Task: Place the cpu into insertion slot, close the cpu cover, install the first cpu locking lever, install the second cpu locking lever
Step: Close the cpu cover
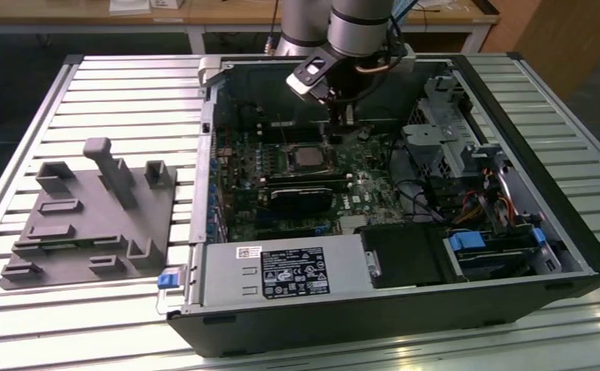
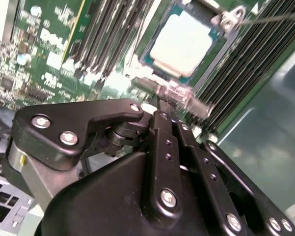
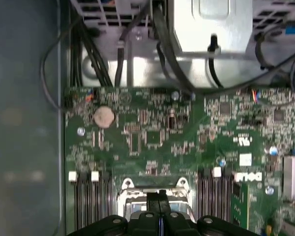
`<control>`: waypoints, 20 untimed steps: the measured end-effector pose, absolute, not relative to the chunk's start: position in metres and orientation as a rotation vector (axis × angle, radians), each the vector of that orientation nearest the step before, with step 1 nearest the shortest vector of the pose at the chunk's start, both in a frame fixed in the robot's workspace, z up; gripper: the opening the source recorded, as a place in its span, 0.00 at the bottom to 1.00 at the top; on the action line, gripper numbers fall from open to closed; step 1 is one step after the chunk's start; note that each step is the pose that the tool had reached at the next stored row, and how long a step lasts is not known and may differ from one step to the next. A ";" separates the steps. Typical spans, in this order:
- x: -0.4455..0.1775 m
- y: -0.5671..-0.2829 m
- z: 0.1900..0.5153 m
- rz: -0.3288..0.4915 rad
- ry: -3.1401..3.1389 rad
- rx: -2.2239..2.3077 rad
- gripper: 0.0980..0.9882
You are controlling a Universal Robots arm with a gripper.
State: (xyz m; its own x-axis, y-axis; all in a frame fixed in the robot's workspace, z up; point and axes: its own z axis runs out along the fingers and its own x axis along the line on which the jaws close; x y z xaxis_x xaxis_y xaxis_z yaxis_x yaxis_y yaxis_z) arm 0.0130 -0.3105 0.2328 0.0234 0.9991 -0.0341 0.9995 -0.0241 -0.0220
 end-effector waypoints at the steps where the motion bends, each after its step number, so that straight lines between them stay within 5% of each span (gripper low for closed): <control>1: 0.010 -0.310 0.233 -0.060 2.189 2.241 0.01; 20: -0.026 -0.311 0.230 0.034 2.148 2.203 0.01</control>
State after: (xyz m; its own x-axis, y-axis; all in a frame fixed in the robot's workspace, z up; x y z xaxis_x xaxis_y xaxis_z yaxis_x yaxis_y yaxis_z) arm -0.0258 -0.3111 0.2300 0.0259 0.9992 -0.0294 0.9978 -0.0241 0.0618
